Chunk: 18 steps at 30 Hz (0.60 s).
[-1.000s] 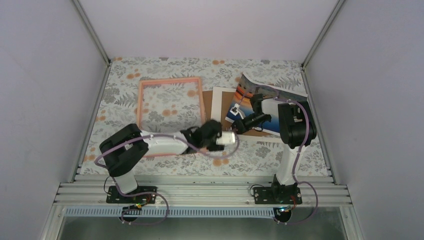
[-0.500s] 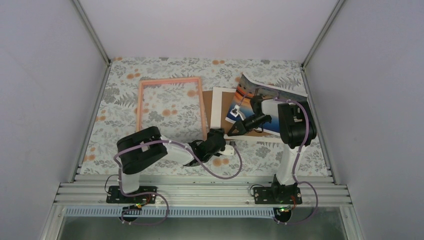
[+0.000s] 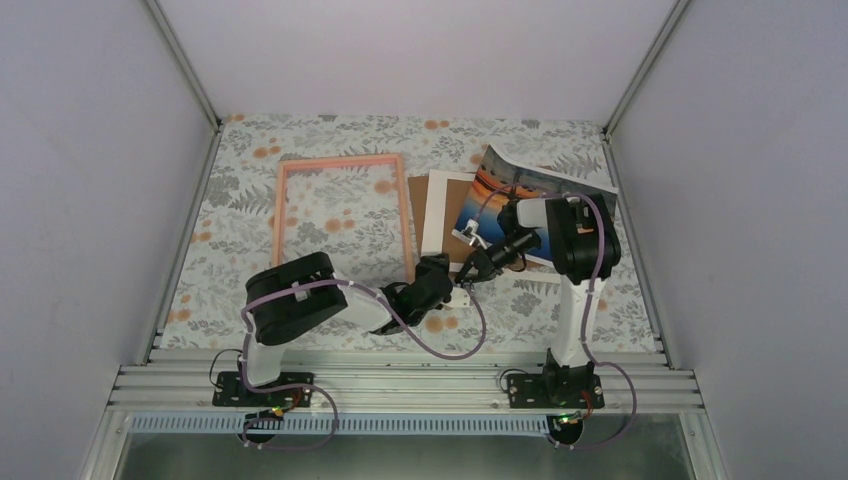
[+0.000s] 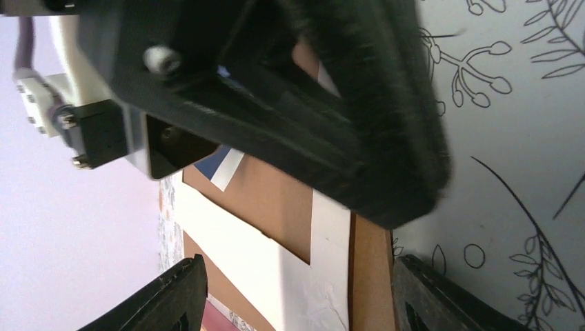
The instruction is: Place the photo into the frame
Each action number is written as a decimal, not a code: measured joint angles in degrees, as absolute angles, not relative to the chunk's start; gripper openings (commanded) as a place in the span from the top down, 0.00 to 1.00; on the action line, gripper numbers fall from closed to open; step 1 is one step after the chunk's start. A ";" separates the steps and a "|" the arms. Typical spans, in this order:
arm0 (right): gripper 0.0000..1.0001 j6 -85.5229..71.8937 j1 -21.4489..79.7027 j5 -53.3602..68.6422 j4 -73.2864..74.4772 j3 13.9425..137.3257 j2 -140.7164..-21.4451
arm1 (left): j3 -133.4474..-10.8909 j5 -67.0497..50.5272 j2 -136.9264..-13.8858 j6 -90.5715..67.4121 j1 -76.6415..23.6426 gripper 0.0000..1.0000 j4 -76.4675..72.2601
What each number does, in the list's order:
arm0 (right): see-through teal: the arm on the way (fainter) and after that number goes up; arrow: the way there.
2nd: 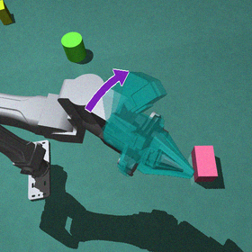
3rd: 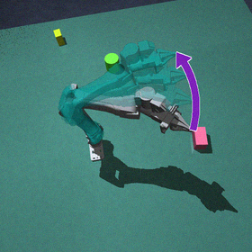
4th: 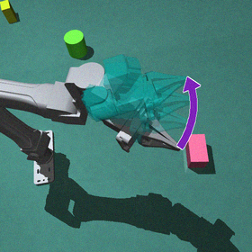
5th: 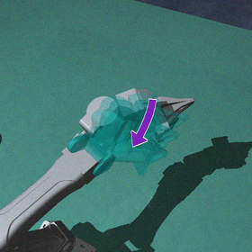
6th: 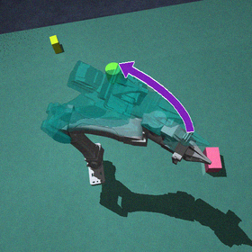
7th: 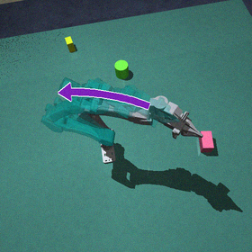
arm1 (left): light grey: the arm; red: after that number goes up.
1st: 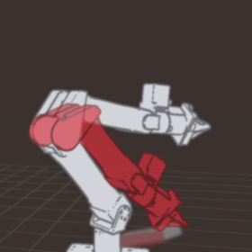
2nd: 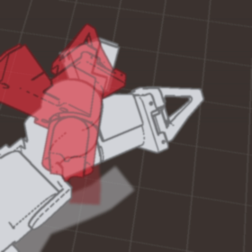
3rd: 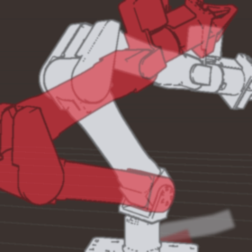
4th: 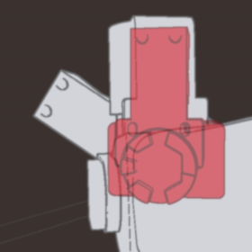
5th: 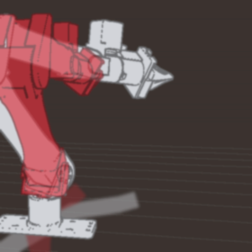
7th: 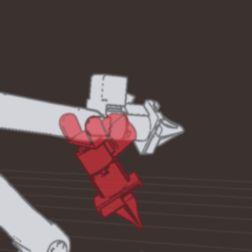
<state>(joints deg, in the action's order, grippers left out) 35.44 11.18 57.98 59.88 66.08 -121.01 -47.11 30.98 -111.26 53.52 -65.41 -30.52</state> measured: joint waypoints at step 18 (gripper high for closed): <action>0.86 20.71 9.26 49.41 43.03 69.71 -112.99 | -46.92 30.87 -111.39 54.92 -65.43 0.28 -31.75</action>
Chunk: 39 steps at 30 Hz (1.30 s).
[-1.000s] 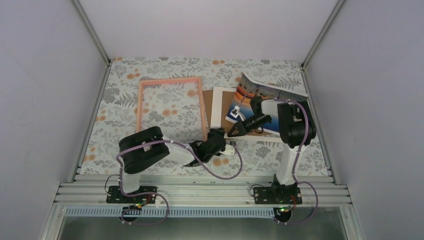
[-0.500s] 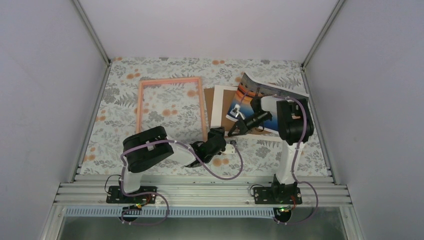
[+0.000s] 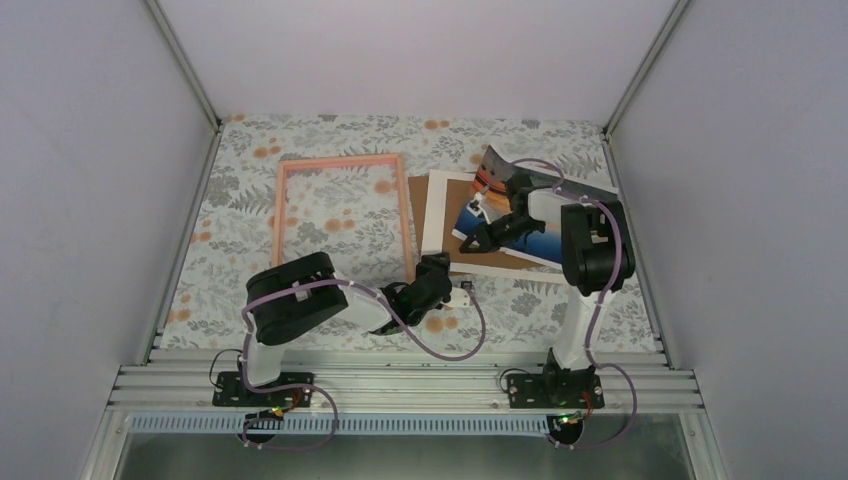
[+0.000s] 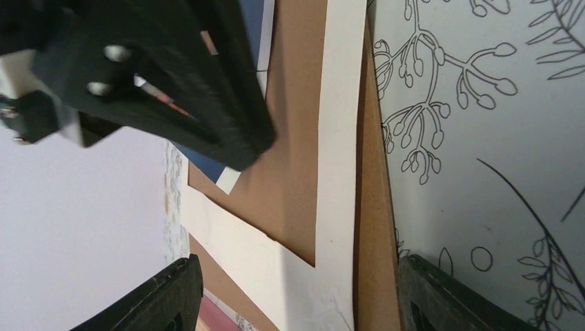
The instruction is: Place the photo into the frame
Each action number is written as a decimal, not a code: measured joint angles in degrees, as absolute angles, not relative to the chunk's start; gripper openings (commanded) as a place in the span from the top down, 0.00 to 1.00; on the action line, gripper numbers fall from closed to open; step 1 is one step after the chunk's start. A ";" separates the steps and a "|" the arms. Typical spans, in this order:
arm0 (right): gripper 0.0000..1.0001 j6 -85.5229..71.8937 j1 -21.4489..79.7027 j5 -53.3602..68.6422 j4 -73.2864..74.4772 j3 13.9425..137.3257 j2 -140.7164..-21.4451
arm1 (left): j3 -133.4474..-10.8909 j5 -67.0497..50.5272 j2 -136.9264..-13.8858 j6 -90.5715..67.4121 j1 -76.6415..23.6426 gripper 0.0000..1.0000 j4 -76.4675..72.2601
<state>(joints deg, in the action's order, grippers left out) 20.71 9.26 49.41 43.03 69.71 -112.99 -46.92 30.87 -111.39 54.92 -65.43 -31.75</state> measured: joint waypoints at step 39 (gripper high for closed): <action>0.57 26.83 8.01 51.77 53.80 73.38 -115.85 | -49.32 30.50 -113.14 55.90 -66.04 0.98 -28.38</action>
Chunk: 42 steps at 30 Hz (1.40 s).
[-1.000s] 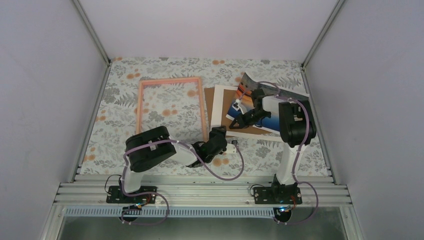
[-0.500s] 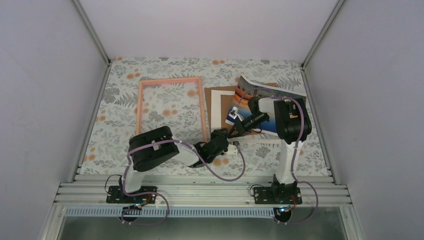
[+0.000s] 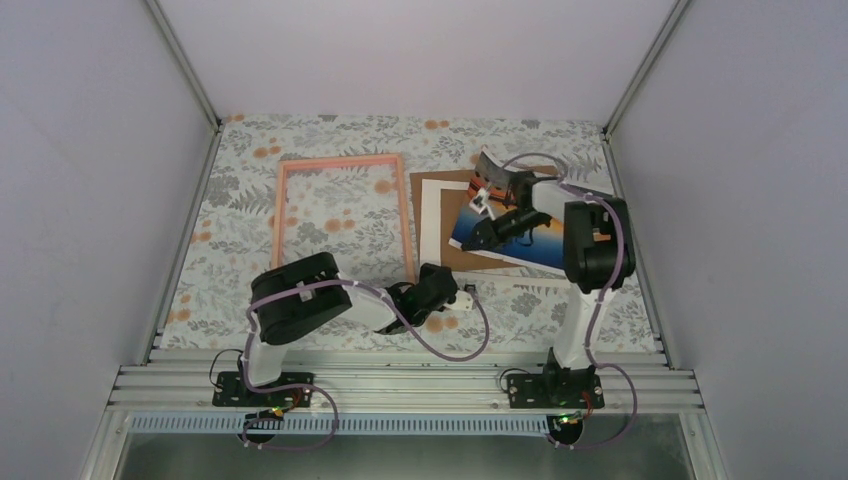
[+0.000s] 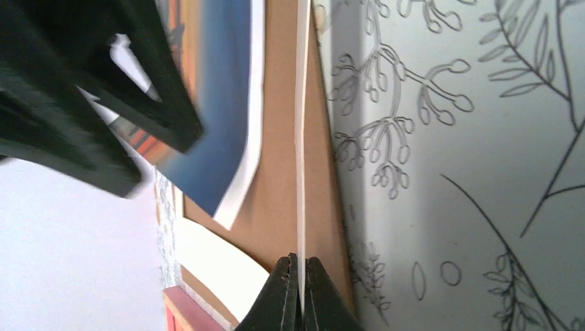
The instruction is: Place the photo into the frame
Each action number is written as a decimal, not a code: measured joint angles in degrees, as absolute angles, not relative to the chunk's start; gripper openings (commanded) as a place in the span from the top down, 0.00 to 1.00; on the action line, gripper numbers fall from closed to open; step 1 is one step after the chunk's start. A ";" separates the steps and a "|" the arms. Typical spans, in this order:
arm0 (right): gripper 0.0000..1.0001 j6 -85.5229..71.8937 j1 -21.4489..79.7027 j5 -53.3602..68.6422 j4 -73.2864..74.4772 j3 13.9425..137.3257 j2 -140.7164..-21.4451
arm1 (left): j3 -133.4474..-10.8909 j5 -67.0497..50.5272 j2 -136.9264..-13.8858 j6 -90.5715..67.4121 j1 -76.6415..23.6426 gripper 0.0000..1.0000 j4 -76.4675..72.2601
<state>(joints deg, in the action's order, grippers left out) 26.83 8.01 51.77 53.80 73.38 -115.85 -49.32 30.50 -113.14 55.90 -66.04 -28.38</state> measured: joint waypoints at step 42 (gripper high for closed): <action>0.10 24.43 -9.19 40.07 46.26 94.74 -77.84 | -92.90 25.52 -92.95 52.29 -53.15 0.98 17.19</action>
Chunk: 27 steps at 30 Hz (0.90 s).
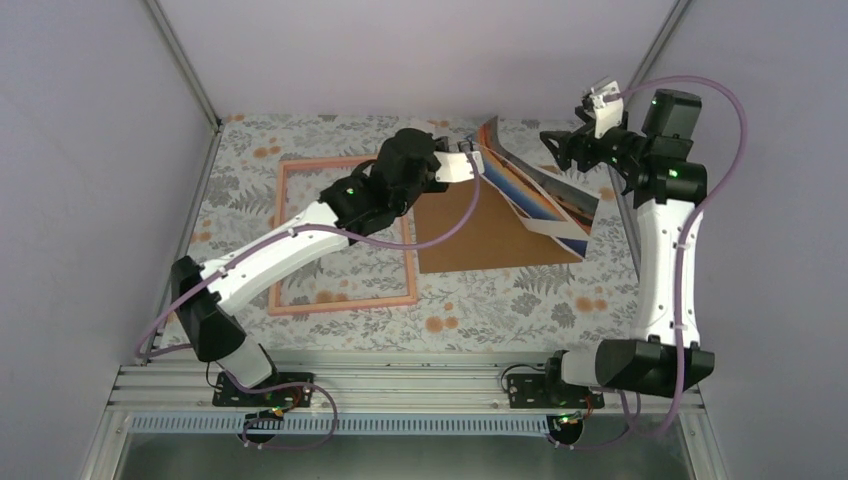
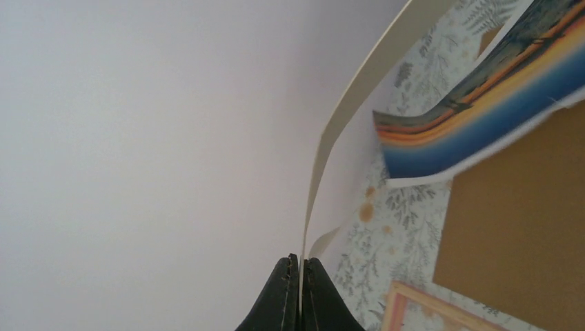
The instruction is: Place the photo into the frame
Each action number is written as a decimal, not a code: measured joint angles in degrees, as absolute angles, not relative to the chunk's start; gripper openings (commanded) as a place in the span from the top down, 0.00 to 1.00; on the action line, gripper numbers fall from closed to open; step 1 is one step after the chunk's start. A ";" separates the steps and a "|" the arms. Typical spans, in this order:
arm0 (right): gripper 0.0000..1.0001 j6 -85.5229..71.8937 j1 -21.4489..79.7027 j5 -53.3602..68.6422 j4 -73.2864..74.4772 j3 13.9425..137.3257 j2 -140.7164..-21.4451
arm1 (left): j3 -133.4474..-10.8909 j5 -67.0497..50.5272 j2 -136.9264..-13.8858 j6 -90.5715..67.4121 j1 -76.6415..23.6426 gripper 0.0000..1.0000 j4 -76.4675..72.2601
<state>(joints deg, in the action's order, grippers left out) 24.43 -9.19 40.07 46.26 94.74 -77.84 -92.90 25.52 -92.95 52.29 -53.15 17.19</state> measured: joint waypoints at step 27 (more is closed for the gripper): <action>0.00 21.28 -9.19 48.53 41.30 95.50 -66.39 | -111.66 5.63 -90.87 26.94 -38.65 0.98 50.63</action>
